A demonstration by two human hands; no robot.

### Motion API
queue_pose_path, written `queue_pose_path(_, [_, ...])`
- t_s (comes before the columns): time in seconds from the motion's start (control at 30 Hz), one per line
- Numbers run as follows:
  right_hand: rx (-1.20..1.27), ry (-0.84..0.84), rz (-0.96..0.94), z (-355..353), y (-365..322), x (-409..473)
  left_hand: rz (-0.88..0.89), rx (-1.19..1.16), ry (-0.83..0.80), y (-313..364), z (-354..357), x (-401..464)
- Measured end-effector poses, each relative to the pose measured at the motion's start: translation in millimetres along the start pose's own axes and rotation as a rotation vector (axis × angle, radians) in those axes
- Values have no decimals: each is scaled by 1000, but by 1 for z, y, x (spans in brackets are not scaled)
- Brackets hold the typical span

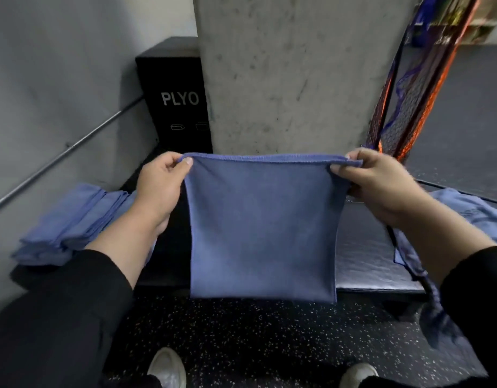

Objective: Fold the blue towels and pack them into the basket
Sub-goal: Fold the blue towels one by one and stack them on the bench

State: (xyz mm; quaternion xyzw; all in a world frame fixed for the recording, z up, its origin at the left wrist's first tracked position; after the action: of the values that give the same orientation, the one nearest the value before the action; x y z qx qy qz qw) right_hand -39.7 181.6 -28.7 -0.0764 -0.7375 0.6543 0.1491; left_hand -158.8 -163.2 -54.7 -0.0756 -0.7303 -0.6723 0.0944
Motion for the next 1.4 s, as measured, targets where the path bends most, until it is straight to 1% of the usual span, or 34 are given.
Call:
queue_pose_path(0.1, [49, 27, -98, -1, -36, -19, 53, -79, 37, 33, -7, -9])
queue_pose_path(0.27, [-78, 100, -164, -4, -50, -36, 81, -108, 61, 54, -8, -16])
queue_pose_path(0.43, [-13, 170, -217, -7, -66, -41, 103, -96, 76, 61, -14, -15])
queue_pose_path(0.63, [18, 64, -156, -8, -79, -48, 100, -86, 51, 76, -14, -24])
queue_pose_path(0.73, [27, 19, -111, -8, -77, -51, 10, -89, -43, 68, -13, -28])
queue_pose_path(0.83, [84, -11, -59, -9, -73, -51, -163, -159, -161, 57, -10, -33])
queue_pose_path(0.9, [112, -19, -28, -10, -67, -47, -247, -185, -200, 51, -8, -33])
queue_pose_path(1.0, [148, 3, 30, -9, -52, -39, -316, -213, -189, 39, -4, -26])
queue_pose_path(1.13, [152, 94, 115, -10, -21, -10, -439, -219, -148, 6, 12, -12])
queue_pose_path(1.2, [80, 135, 124, -8, -6, 13, -417, -146, -85, -14, 25, 6])
queue_pose_path(1.27, [-17, 221, 94, -7, 12, 41, -352, -57, -31, -31, 36, 28])
queue_pose_path(1.3, [-114, 275, 71, -8, 21, 56, -346, -38, -27, -41, 44, 39])
queue_pose_path(1.33, [-275, 311, 55, -8, 33, 69, -350, 14, -31, -53, 51, 46])
queue_pose_path(1.37, [-481, 311, 55, -6, 47, 79, -332, 142, -27, -63, 56, 48])
queue_pose_path(1.4, [-654, 273, 63, 0, 62, 84, -286, 325, -21, -72, 59, 47])
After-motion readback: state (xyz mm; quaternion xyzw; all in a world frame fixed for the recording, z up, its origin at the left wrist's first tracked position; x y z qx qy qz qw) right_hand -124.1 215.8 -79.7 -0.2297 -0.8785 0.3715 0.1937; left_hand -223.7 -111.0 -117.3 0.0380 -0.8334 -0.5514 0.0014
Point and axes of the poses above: each hand's wrist, its own x-axis towards the middle knuckle, its own z-axis out of the palm, y = z × x, the point moved 4 cm from there along x, towards the middle knuckle, and after that the axes turned 3 degrees about y, right-handed, at the moved point
